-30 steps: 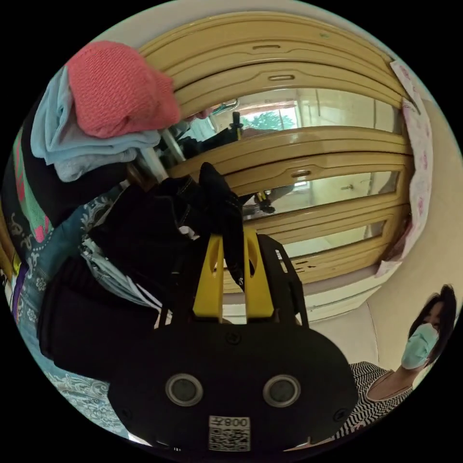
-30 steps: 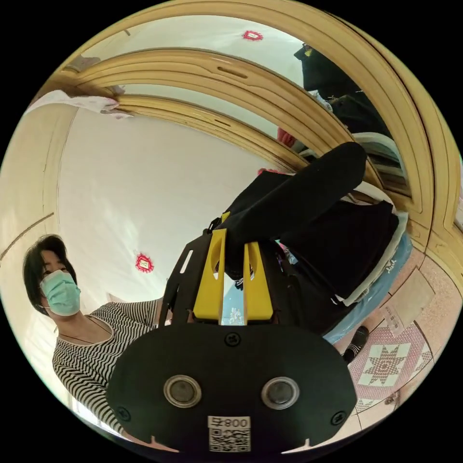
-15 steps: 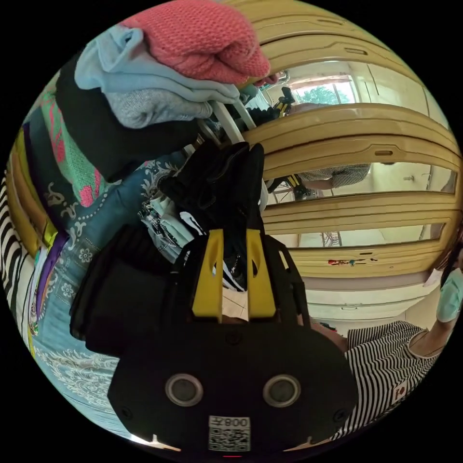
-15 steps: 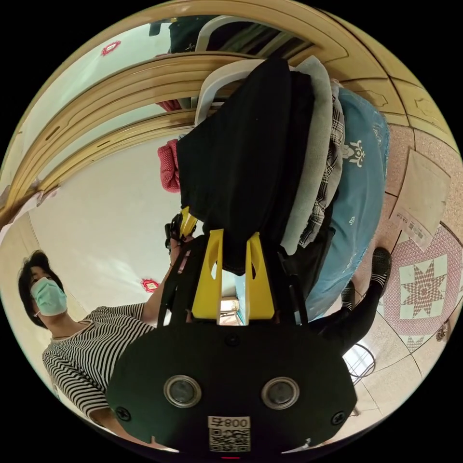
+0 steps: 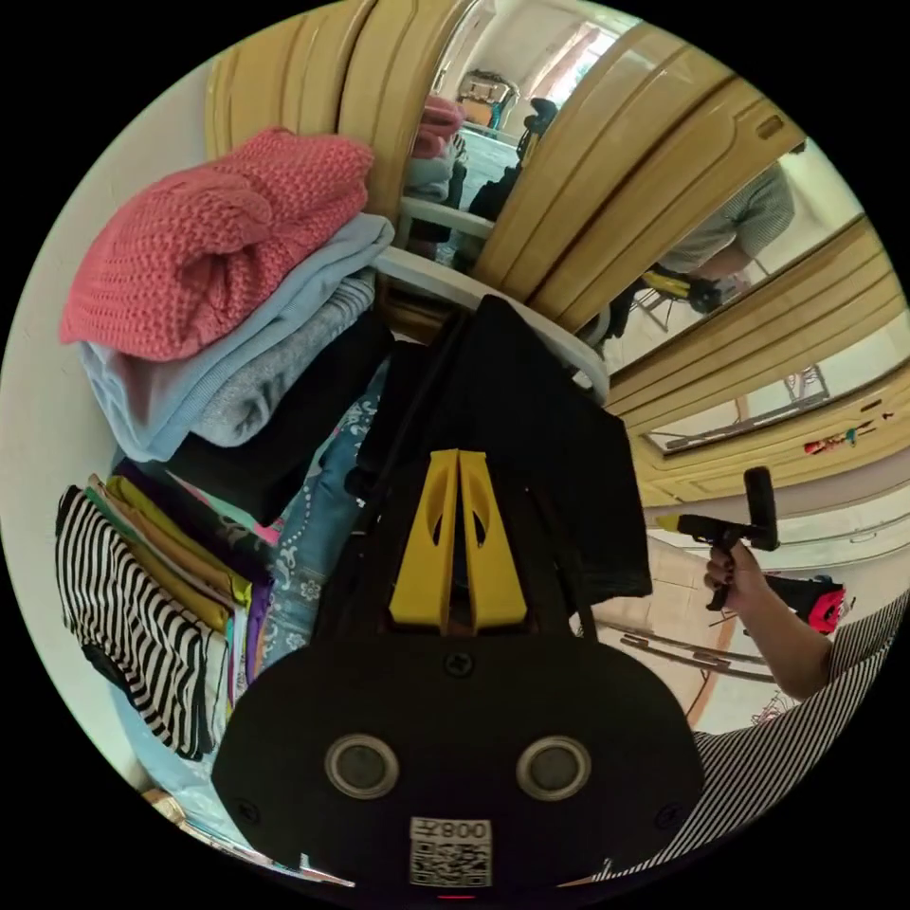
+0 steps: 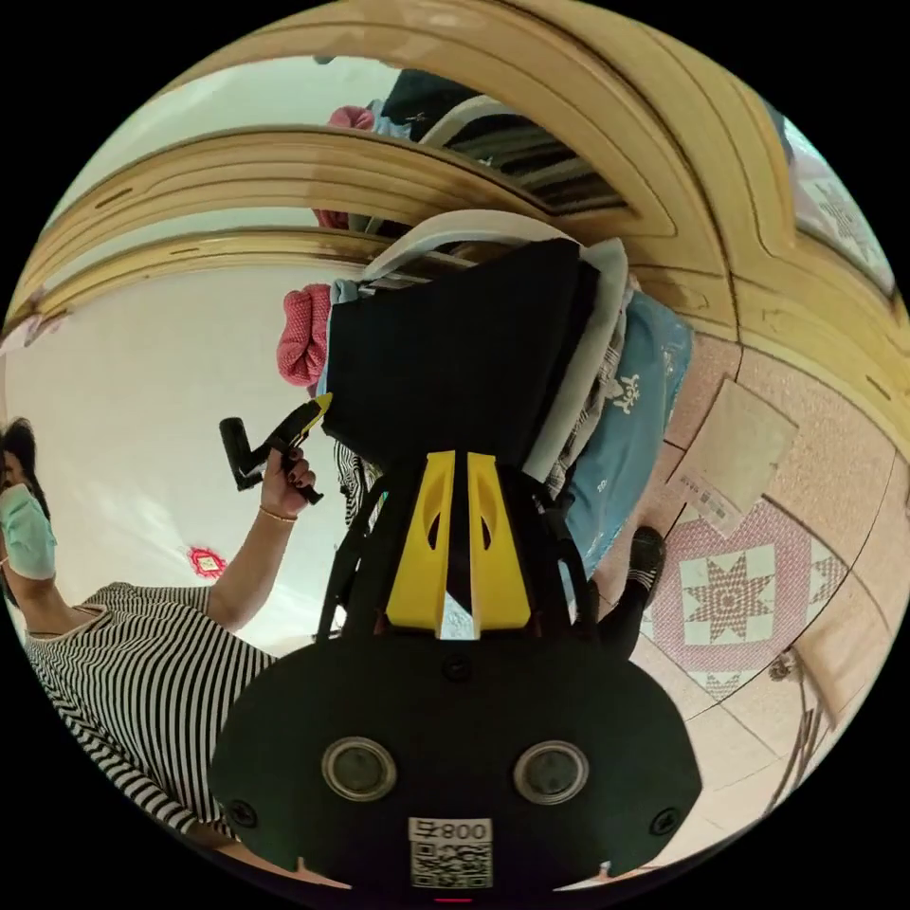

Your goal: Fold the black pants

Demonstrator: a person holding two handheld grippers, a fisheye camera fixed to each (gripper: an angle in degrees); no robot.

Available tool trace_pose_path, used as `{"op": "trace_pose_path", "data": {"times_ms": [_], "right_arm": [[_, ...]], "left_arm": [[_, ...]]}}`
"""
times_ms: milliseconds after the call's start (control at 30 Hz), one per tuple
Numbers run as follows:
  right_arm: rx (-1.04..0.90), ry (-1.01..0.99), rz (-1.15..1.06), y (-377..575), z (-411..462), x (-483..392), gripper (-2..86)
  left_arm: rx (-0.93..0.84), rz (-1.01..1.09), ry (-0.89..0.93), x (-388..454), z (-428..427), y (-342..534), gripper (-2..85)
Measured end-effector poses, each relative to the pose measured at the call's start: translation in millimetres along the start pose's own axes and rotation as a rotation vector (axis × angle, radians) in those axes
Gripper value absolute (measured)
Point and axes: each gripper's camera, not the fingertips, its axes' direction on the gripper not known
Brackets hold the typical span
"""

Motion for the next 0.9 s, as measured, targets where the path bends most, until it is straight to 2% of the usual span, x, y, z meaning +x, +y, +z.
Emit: {"op": "trace_pose_path", "data": {"times_ms": [133, 267, 400, 600, 733, 800, 900], "right_arm": [[-0.112, 0.197, -0.122, -62.9, 57.3, -26.6, 0.5], [-0.127, 0.161, -0.155, -83.3, 89.5, -36.8, 0.1], [-0.125, 0.162, -0.181, -76.1, 99.6, -55.0, 0.0], [-0.067, 0.257, -0.226, -54.1, 91.3, -98.6, 0.0], [-0.037, 0.281, -0.398, -59.4, 110.4, -164.3, 0.0], [-0.053, 0.309, -0.470, -69.2, 133.6, -190.3, 0.0], [-0.089, 0.362, -0.541, -87.4, 179.7, -225.3, 0.0]], "left_arm": [[-0.020, -0.047, -0.052, 5.5, -5.7, -28.9, 0.0], [-0.044, -0.051, -0.148, 11.4, -9.4, -50.0, 0.1], [-0.035, -0.092, -0.094, 13.2, -21.7, -51.7, 0.1], [0.059, -0.110, 0.016, 18.4, -59.6, -26.6, 0.1], [0.181, -0.095, 0.051, 33.3, -93.9, 15.0, 0.0], [0.171, -0.078, 0.037, 40.3, -93.0, 31.9, 0.0], [0.066, -0.076, -0.044, 41.2, -65.8, 42.4, 0.0]]}}
